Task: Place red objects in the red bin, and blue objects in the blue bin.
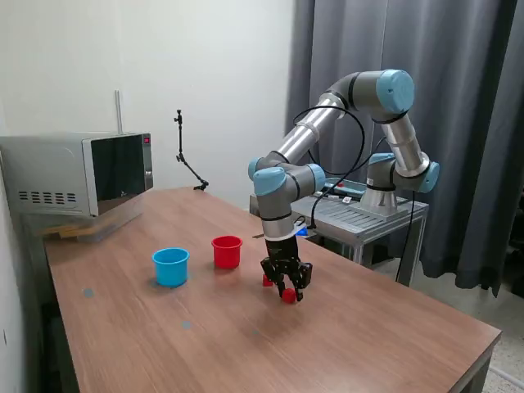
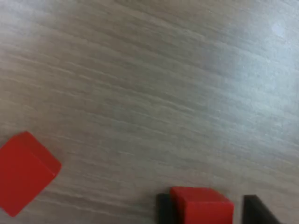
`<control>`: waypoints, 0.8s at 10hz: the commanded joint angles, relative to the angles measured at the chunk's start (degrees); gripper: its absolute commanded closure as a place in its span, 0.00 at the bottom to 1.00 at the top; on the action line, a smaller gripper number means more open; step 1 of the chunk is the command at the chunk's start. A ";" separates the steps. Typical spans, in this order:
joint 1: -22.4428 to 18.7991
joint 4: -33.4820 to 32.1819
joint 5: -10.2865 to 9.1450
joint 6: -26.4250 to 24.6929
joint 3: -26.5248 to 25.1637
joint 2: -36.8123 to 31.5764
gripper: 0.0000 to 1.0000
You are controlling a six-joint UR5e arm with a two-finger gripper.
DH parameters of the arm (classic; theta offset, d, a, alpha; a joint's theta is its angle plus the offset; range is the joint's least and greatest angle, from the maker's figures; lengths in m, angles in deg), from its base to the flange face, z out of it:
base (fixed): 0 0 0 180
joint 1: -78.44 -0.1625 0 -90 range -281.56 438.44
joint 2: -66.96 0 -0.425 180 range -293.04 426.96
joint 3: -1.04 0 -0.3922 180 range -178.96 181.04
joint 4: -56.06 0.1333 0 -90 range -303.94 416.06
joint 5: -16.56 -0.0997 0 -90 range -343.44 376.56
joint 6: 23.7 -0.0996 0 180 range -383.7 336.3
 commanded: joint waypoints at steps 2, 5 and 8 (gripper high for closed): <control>-0.06 0.00 0.03 0.00 -0.05 -0.04 1.00; -0.06 0.00 0.20 0.00 0.04 -0.04 1.00; 0.11 0.09 4.67 0.18 4.23 -1.35 1.00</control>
